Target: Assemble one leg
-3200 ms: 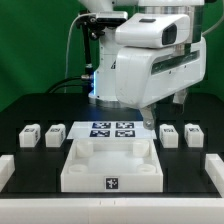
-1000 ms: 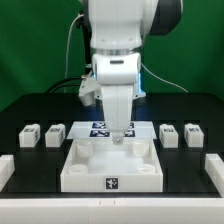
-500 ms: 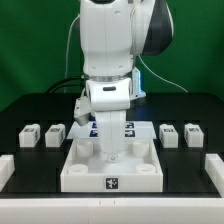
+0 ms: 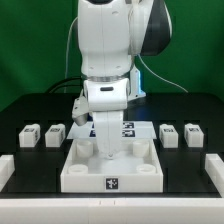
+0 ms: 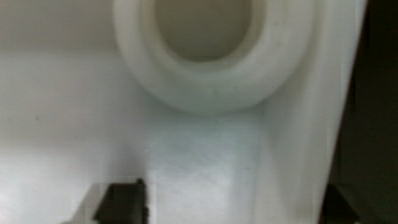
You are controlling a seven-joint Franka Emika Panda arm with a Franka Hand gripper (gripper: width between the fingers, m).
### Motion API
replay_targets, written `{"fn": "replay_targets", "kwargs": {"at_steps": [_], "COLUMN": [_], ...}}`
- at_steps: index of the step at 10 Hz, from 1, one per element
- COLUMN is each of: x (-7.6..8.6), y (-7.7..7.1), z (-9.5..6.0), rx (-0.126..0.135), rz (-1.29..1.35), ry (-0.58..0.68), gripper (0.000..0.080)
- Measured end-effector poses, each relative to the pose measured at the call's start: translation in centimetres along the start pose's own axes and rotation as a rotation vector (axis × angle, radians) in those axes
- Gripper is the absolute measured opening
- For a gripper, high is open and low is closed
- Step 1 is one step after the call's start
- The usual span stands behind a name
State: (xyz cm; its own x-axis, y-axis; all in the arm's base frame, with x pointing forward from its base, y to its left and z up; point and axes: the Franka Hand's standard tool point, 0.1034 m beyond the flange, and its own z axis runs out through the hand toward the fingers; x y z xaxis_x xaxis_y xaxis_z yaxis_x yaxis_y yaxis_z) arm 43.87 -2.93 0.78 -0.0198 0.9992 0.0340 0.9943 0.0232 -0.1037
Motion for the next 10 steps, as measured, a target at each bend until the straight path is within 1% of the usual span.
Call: {"fn": "replay_targets", "kwargs": {"at_steps": [1, 2, 3, 5, 9, 10], "x": [0.00, -0.02, -0.05, -0.06, -0.06, 0.29], "y": [0.00, 0.06, 0.26, 0.38, 0.44, 0.64], "z": [0.00, -0.04, -0.18, -0.23, -0.25, -0.25], "rx": [0.000, -0.002, -0.011, -0.017, -0.020, -0.021], "rz": [0.000, 0.001, 0.001, 0.001, 0.001, 0.010], "ry": [0.000, 0.000, -0.001, -0.001, -0.001, 0.000], "gripper": [0.0253, 0.0079, 0.0064, 0.0064, 0.0064, 0.0064]}}
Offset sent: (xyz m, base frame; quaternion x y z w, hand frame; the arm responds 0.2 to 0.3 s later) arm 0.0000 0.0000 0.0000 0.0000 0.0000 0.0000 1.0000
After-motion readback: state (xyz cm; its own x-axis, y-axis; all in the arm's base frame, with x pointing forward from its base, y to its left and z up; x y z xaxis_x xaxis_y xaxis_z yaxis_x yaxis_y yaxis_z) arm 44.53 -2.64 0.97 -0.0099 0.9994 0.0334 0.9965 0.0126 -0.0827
